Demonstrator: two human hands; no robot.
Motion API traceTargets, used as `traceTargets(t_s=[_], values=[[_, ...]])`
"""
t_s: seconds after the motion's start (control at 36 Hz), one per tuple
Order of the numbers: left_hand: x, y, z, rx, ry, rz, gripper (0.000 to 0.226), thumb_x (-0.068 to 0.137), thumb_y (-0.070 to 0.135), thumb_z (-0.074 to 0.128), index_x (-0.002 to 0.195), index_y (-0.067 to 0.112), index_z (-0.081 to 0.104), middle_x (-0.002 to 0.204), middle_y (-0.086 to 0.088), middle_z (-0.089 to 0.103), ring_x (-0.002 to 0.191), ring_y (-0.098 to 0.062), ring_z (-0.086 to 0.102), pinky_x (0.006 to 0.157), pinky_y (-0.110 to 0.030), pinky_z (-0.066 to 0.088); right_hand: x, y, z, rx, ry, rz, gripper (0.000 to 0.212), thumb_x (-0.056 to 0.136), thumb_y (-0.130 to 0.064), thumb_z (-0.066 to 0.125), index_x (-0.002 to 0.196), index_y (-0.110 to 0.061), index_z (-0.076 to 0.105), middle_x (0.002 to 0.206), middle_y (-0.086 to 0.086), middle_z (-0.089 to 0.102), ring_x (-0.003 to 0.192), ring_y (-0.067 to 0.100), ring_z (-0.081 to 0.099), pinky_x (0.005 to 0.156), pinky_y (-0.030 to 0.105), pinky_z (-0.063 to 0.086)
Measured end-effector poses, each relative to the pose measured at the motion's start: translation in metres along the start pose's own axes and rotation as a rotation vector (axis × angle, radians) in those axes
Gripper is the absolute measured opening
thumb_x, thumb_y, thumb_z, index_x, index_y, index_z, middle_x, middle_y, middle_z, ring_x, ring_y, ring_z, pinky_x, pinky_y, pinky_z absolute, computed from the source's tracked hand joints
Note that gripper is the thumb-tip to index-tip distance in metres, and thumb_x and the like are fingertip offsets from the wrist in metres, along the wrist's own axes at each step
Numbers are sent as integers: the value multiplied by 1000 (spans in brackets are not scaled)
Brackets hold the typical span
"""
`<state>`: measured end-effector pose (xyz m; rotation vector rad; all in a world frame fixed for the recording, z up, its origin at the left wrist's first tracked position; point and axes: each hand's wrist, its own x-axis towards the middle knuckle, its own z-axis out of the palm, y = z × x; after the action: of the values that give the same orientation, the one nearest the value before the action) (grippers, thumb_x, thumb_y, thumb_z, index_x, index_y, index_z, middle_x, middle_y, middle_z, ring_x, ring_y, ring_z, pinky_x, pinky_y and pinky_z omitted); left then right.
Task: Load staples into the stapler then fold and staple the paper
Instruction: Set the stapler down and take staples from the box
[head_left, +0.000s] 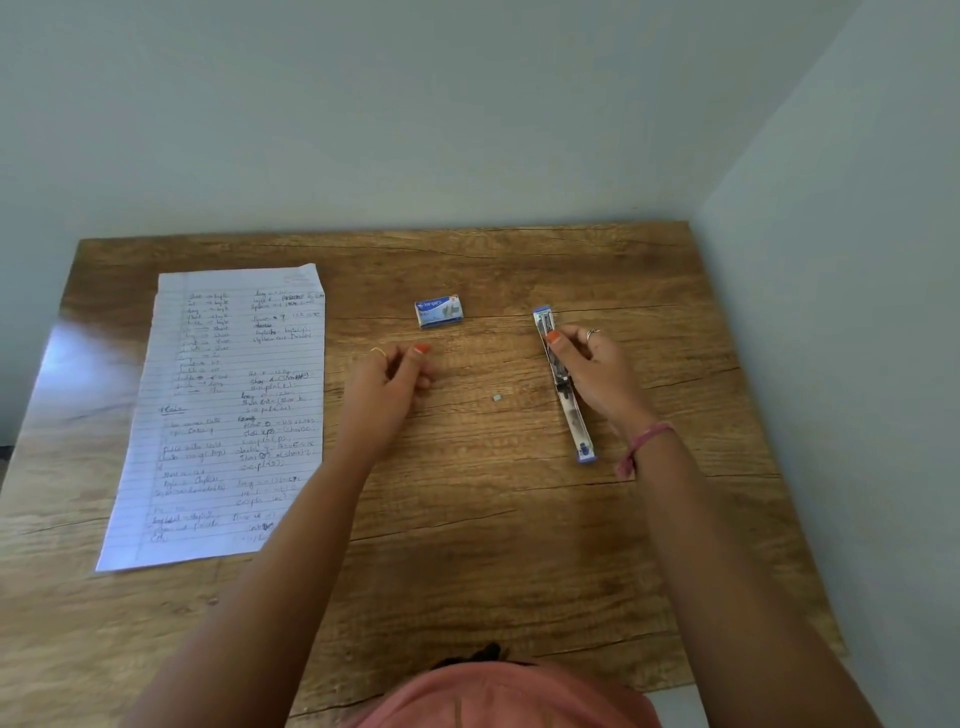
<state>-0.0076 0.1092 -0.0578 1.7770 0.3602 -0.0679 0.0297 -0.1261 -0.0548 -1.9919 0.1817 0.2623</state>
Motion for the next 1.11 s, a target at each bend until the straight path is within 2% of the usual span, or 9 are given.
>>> traceTargets(t_s=[0.14, 0.25, 0.39, 0.5, 0.61, 0.69, 0.92, 1.0, 1.11], values=[[2, -4, 1, 8, 21, 13, 15, 98, 24, 51, 93, 24, 65, 78, 6, 71, 62, 4, 61, 53, -14, 51, 2, 1, -1, 18, -8, -16, 24, 95, -28, 57, 119, -23, 61, 100, -14, 63, 92, -1, 58, 74, 11, 45], [4, -7, 1, 13, 26, 15, 15, 98, 27, 53, 95, 21, 67, 78, 4, 72, 59, 2, 61, 53, -15, 51, 6, -2, -4, 6, -4, -35, 25, 94, -25, 60, 119, -21, 63, 101, -10, 65, 92, 0, 59, 68, 5, 46], [5, -8, 2, -5, 35, 15, 16, 98, 26, 53, 98, 18, 67, 78, 4, 72, 58, 2, 60, 52, -15, 51, 13, -5, -11, -42, -25, -6, 30, 94, -30, 60, 122, -18, 65, 110, -11, 65, 99, 0, 58, 76, 7, 41], [4, -7, 1, -6, 47, 24, 17, 97, 26, 53, 99, 16, 67, 79, 4, 72, 60, 2, 62, 52, -14, 50, 19, -8, -16, -32, -77, 74, 29, 94, -31, 60, 119, -18, 66, 113, -8, 66, 105, 6, 59, 88, 22, 45], [4, -6, 1, -1, 86, 27, 17, 97, 30, 54, 101, 20, 67, 79, 3, 71, 63, 2, 62, 52, -17, 50, 19, -12, -21, 5, -104, 112, 16, 93, -33, 60, 107, -28, 68, 103, -14, 68, 95, 0, 60, 71, 16, 44], [7, -6, 0, 108, 134, 118, 12, 93, 29, 60, 104, 25, 64, 91, 3, 68, 79, -7, 63, 67, -24, 53, 18, -12, -23, 30, -92, 129, 15, 93, -34, 60, 104, -28, 69, 103, -13, 69, 93, 0, 61, 67, 17, 44], [34, 1, 1, 501, -11, 246, 79, 84, 38, 70, 148, 19, 28, 141, -3, 33, 130, -19, 31, 104, -34, 33, 13, -24, -32, 118, -3, 131, 16, 93, -27, 60, 105, -24, 70, 107, -1, 72, 93, 8, 62, 71, 22, 46], [44, 6, 6, 610, -47, 207, 85, 87, 40, 65, 152, 16, 16, 145, -9, 28, 132, -25, 24, 108, -42, 30, 11, -36, -33, 119, 24, 63, 13, 93, -27, 60, 101, -28, 70, 101, -5, 73, 91, 6, 64, 67, 19, 46], [52, 10, 8, 704, -54, 240, 67, 91, 36, 62, 147, 11, 34, 136, -13, 37, 124, -29, 32, 107, -38, 29, 4, -50, -27, 66, 9, -23, 13, 94, -26, 59, 97, -33, 69, 101, 7, 73, 81, 12, 62, 65, 17, 48]])
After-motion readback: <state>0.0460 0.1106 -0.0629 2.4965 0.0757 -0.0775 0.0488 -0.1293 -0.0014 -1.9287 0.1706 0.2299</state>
